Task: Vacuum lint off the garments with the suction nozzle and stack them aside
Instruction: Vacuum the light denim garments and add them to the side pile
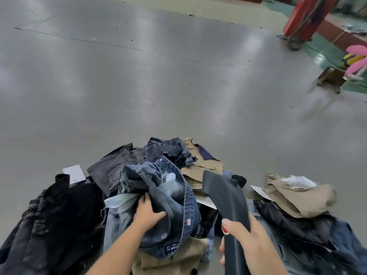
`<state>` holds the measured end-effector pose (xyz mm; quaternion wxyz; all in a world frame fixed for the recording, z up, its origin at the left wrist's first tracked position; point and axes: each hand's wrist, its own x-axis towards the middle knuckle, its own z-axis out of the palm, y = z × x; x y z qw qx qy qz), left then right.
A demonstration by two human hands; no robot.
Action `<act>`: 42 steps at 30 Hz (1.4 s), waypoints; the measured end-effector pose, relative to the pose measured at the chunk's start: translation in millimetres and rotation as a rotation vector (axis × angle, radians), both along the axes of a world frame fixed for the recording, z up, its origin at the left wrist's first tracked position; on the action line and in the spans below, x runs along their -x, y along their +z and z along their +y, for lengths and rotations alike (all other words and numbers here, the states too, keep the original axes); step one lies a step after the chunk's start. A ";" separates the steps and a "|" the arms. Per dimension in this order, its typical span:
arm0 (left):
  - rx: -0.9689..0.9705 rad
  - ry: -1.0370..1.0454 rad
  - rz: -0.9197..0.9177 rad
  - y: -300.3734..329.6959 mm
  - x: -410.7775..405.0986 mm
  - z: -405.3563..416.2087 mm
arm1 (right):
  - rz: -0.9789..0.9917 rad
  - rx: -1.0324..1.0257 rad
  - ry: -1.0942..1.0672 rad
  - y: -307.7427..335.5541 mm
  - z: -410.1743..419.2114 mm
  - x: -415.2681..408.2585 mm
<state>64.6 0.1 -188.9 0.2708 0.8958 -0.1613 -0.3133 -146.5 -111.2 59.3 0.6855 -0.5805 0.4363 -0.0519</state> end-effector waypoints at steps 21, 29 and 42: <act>0.842 0.492 0.913 217.1 11.4 14.9 | -0.544 -0.031 -0.142 6.4 22.2 -19.7; 0.928 0.604 0.902 246.0 25.8 64.3 | -0.623 0.095 -0.292 31.1 -10.5 -11.4; 1.086 0.685 1.047 241.9 35.0 56.4 | -0.388 0.035 -0.047 31.6 -1.4 -5.9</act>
